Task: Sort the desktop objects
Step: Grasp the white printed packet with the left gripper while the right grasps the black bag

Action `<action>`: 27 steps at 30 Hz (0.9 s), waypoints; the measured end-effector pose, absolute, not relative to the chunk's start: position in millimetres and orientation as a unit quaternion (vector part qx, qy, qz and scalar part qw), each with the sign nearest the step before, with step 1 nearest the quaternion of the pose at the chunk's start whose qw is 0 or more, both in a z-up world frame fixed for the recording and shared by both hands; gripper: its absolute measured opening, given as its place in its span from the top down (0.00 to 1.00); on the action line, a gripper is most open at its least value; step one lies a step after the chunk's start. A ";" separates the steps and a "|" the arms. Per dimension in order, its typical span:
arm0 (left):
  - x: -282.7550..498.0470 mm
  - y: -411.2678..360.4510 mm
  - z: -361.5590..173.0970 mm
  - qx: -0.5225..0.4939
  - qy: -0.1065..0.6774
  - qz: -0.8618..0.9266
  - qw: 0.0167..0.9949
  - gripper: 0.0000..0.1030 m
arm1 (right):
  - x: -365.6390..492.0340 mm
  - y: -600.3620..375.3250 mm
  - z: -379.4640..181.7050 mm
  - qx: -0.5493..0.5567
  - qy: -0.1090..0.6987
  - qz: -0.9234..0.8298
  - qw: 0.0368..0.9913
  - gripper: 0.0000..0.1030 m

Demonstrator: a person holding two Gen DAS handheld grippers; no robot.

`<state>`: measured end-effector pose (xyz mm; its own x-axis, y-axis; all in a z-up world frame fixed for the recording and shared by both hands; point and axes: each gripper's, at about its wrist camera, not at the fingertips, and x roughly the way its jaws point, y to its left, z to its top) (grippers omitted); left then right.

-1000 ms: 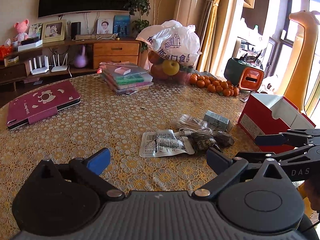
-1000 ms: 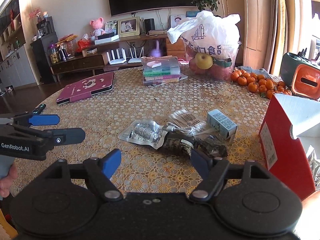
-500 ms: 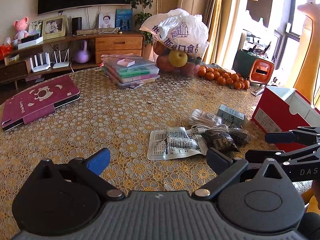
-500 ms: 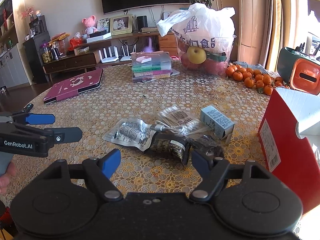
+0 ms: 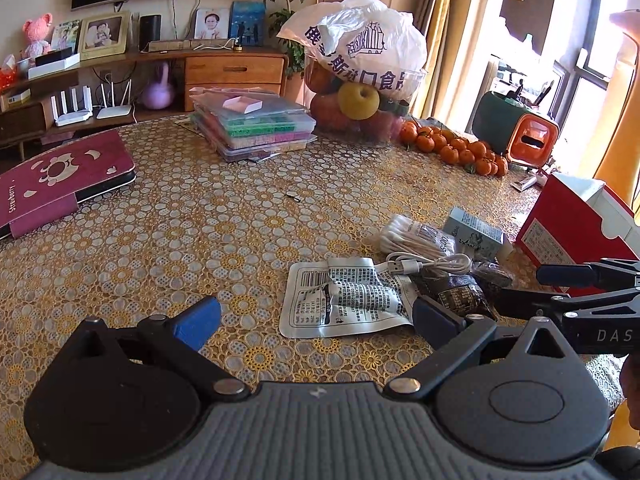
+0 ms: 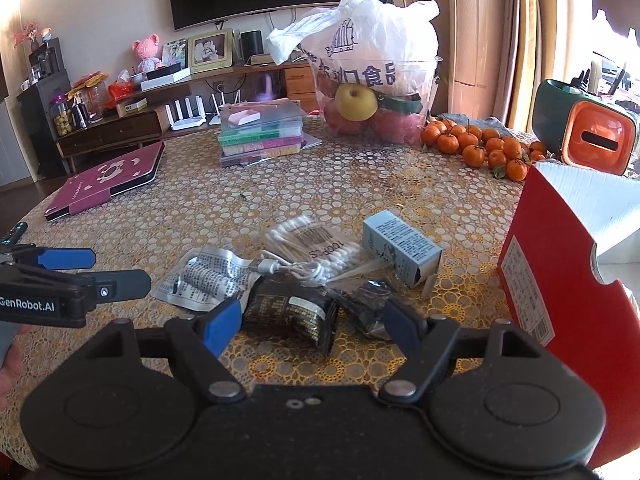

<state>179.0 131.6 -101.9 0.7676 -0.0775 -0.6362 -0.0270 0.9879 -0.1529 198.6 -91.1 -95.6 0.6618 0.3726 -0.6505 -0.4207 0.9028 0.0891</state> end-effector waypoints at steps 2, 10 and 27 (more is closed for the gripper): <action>184.1 129.5 -104.4 -0.076 0.343 -0.016 0.936 0.00 | 203.5 -94.1 -97.7 -0.036 0.350 0.215 0.911 0.24; 208.8 116.5 -117.1 -0.060 0.355 -0.025 0.933 0.00 | 220.6 -103.2 -106.5 -0.034 0.351 0.194 0.916 0.24; 248.7 105.9 -136.7 0.021 0.357 -0.113 0.927 0.00 | 246.4 -112.6 -124.2 -0.024 0.371 0.182 0.910 0.24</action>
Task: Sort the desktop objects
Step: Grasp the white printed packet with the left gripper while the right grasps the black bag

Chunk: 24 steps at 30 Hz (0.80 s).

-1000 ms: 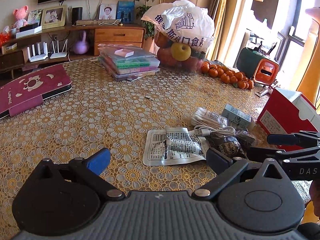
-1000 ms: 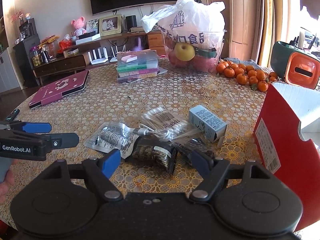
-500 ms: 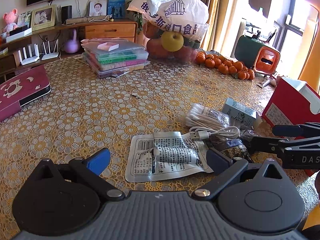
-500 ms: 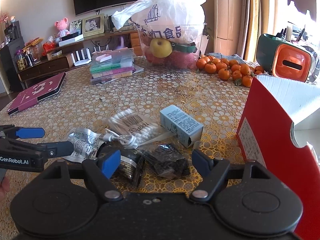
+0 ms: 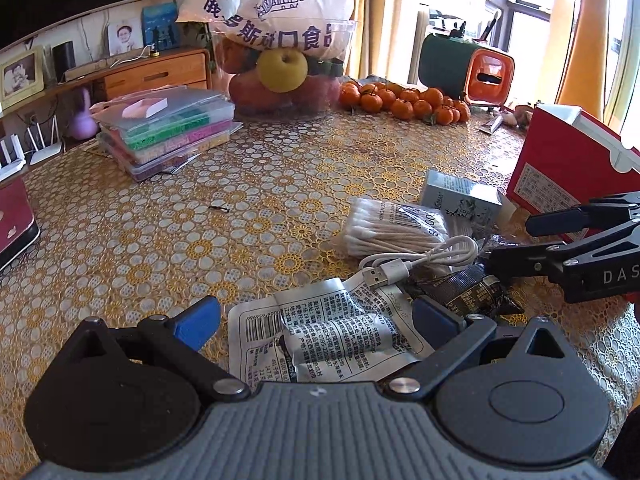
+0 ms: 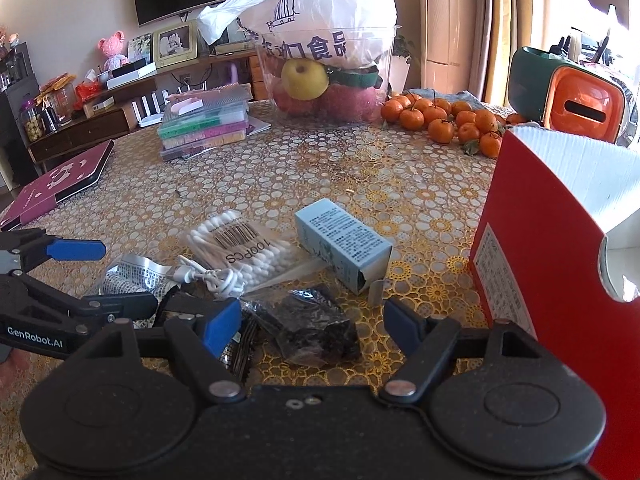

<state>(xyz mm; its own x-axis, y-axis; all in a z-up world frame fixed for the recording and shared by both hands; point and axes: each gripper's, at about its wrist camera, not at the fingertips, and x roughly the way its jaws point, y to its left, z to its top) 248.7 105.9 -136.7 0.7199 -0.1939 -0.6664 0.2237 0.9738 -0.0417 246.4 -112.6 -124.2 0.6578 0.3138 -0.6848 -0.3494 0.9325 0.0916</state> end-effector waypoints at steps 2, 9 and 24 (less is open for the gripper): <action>253.7 104.9 -140.8 0.027 0.363 -0.116 0.924 0.00 | 248.2 -113.3 -126.3 -0.022 0.372 0.180 0.910 0.24; 256.8 100.3 -147.7 0.034 0.364 -0.106 0.925 0.00 | 253.1 -113.8 -129.2 -0.018 0.374 0.182 0.909 0.24; 244.8 91.2 -151.0 0.027 0.342 -0.064 0.937 0.02 | 255.7 -113.7 -138.5 -0.015 0.380 0.178 0.908 0.27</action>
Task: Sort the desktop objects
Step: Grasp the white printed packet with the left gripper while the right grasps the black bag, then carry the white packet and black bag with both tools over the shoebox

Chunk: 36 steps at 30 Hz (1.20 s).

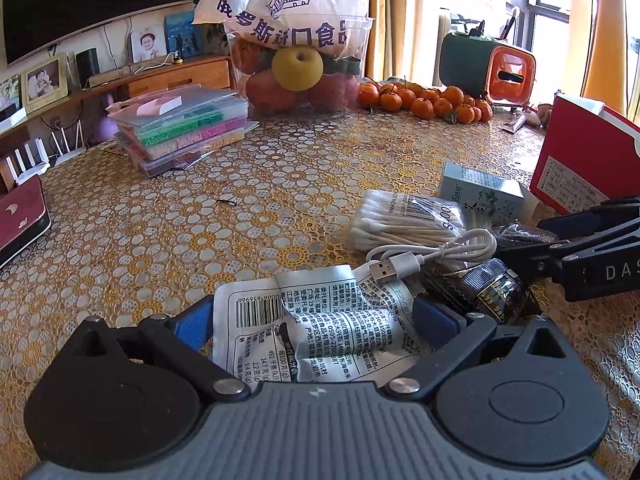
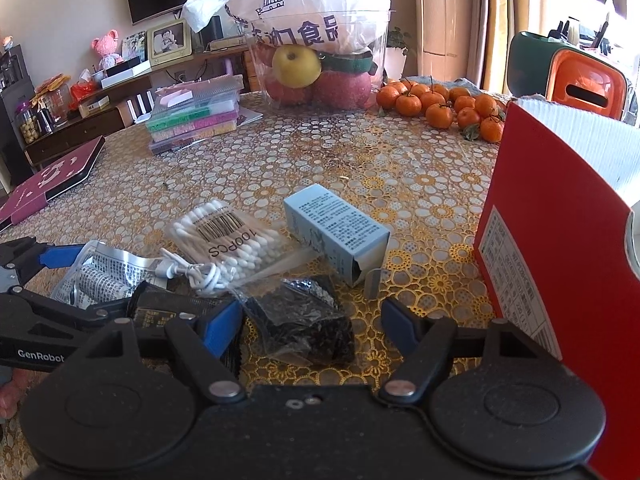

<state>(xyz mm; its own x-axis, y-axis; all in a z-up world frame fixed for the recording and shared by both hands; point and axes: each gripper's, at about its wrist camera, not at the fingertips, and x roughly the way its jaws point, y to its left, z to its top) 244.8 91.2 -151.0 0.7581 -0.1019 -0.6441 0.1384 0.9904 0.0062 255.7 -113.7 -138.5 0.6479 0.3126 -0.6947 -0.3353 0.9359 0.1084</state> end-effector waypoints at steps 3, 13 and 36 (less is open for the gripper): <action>241.7 92.2 -150.7 0.022 0.335 -0.058 0.940 0.07 | 254.2 -113.2 -138.0 -0.015 0.378 0.180 0.908 0.30; 236.3 90.8 -146.7 0.011 0.331 -0.060 0.942 0.22 | 244.6 -103.6 -133.3 -0.045 0.370 0.181 0.910 0.64; 208.6 104.9 -117.5 -0.062 0.342 -0.052 0.936 0.56 | 207.6 -114.3 -95.2 -0.065 0.340 0.187 0.919 0.67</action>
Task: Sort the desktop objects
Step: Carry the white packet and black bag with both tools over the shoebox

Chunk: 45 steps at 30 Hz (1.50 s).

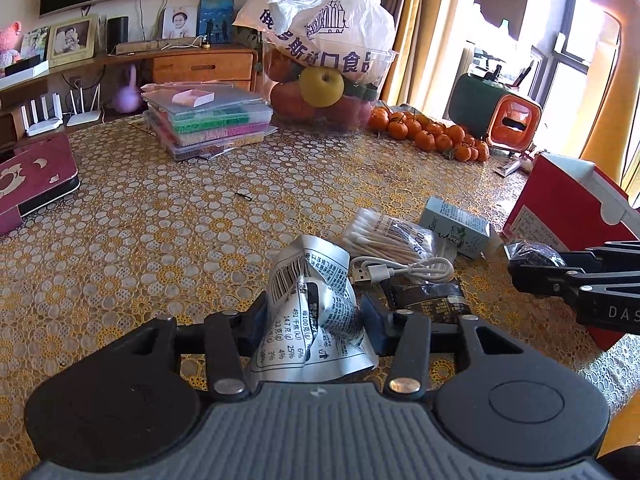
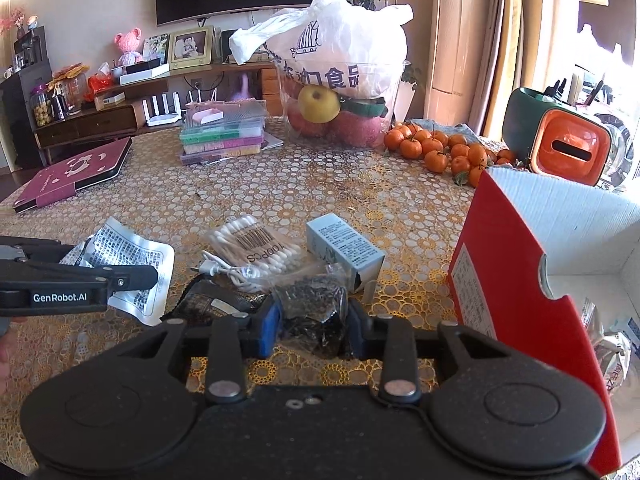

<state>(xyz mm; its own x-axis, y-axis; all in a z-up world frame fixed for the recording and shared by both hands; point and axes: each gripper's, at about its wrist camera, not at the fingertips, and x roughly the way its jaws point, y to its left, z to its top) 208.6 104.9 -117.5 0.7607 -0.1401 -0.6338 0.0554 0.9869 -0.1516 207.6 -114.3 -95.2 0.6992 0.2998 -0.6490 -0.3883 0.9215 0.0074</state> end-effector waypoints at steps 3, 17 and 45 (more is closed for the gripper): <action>200.9 101.5 -108.9 -0.065 0.338 -0.060 0.937 0.68 | 200.3 -116.9 -87.9 -0.067 0.336 0.190 0.920 0.67; 169.7 76.7 -62.6 -0.087 0.323 -0.090 0.938 0.68 | 165.6 -137.6 -50.6 -0.065 0.316 0.190 0.927 0.67; 151.1 -67.6 19.6 -0.031 0.255 -0.205 0.944 0.68 | 120.2 -245.8 7.5 -0.053 0.266 0.145 0.951 0.67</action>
